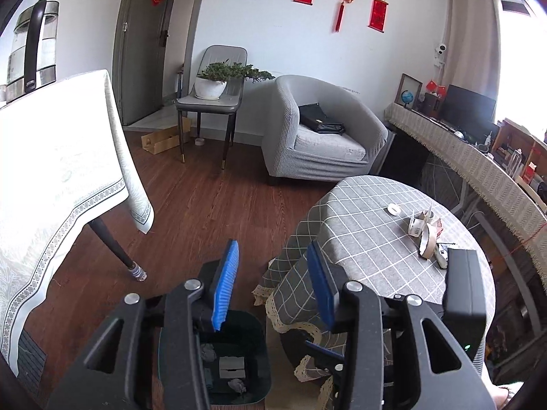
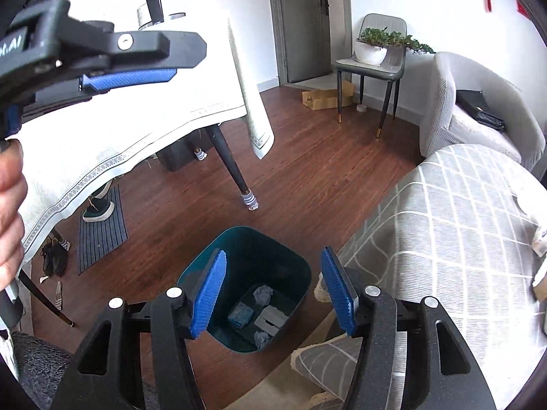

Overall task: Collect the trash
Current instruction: 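Move both tools back over the table toward the tape roll and snack bag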

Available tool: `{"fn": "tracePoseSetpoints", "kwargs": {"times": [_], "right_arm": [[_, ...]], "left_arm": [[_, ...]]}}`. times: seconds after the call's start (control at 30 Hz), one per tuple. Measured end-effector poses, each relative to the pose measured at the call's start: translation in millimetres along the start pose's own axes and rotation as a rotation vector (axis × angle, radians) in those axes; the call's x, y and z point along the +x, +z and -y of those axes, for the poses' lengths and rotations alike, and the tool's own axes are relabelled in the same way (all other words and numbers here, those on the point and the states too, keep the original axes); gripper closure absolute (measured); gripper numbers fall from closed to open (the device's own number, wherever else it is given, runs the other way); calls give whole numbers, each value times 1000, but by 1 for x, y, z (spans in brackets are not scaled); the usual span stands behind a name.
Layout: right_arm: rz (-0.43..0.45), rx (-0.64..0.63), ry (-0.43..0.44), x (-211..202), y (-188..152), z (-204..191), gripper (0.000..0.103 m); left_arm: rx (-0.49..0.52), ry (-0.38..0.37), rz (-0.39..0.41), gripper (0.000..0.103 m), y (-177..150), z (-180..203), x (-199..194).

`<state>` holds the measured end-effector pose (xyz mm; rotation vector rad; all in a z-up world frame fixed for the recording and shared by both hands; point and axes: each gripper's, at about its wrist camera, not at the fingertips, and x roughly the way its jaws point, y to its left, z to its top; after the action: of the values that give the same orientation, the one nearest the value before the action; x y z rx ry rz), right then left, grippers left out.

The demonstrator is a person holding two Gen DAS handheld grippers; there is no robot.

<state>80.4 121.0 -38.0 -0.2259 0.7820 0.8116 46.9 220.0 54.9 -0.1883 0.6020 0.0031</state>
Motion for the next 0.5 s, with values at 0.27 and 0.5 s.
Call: {"fn": "tracePoseSetpoints", "kwargs": {"times": [0.27, 0.5], "right_arm": [[56, 73, -78, -45, -5, 52, 44], [72, 126, -172, -74, -23, 100, 44]], "left_arm": [[37, -54, -13, 45, 1, 46, 17], [112, -117, -44, 39, -2, 104, 41]]}}
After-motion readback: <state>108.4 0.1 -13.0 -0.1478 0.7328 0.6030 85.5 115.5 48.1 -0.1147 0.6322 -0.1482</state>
